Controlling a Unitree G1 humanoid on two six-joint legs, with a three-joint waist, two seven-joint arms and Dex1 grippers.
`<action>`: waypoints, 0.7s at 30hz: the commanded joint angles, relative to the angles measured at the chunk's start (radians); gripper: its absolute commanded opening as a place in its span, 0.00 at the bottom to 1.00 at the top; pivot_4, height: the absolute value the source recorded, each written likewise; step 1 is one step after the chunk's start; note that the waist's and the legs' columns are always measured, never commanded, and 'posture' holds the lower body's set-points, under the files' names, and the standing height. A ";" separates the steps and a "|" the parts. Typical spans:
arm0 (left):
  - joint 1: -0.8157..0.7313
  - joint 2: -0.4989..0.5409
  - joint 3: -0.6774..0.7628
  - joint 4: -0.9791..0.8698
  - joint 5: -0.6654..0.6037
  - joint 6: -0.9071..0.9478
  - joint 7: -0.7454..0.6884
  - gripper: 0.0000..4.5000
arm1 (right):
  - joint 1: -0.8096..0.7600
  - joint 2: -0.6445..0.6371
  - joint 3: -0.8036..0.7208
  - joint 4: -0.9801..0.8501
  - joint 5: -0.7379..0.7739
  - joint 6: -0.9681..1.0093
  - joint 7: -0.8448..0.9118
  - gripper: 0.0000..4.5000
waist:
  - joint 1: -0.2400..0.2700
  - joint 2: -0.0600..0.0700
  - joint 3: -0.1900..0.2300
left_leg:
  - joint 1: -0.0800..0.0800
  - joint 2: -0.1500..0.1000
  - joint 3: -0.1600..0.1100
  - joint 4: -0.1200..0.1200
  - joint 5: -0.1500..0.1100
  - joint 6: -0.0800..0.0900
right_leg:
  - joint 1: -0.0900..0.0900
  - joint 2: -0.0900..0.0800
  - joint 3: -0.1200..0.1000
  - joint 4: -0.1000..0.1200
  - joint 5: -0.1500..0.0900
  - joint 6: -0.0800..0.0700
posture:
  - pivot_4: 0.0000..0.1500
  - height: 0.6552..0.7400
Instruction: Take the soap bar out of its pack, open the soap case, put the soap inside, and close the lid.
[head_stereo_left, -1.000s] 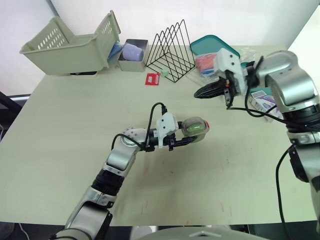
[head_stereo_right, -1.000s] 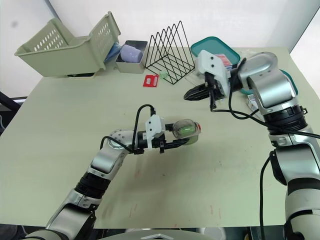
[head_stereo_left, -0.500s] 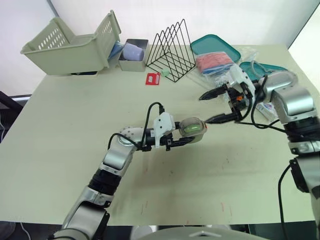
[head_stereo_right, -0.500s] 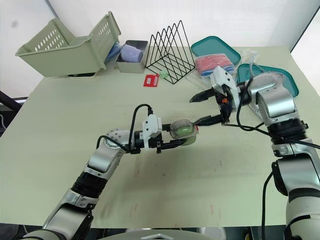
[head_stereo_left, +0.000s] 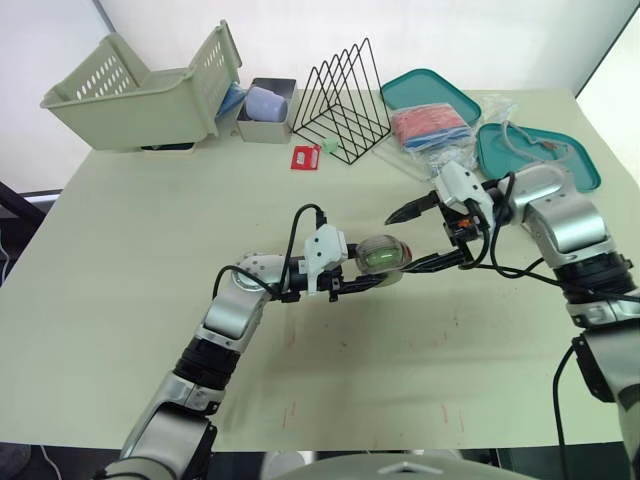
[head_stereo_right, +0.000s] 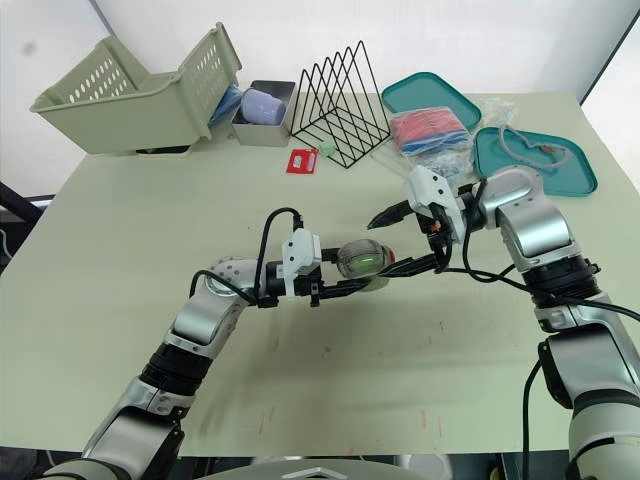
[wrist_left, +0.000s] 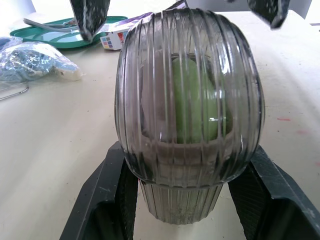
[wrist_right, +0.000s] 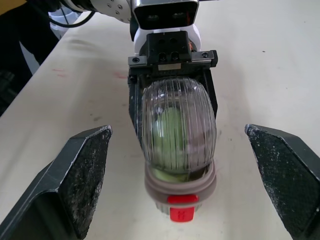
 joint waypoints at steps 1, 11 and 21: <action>0.004 -0.001 0.010 -0.055 -0.008 -0.011 0.006 0.44 | -0.005 0.007 -0.010 -0.039 0.003 0.009 -0.018 1.00 | 0.000 0.000 0.000 | 0.000 0.000 0.000 0.000 0.000 0.000 | 0.000 0.000 0.000 0.000 0.000 0.000 | 1.00 1.00; 0.011 0.001 0.008 -0.067 -0.006 -0.005 0.014 0.44 | -0.002 0.024 -0.001 -0.052 0.005 0.042 -0.032 1.00 | 0.000 0.000 0.000 | 0.000 0.000 0.000 0.000 0.000 0.000 | 0.000 0.000 0.000 0.000 0.000 0.000 | 1.00 1.00; 0.011 -0.002 0.006 -0.066 -0.003 -0.007 0.021 0.44 | 0.008 0.026 0.010 -0.062 -0.003 0.046 -0.036 0.71 | 0.000 0.000 0.000 | 0.000 0.000 0.000 0.000 0.000 0.000 | 0.000 0.000 0.000 0.000 0.000 0.000 | 1.00 1.00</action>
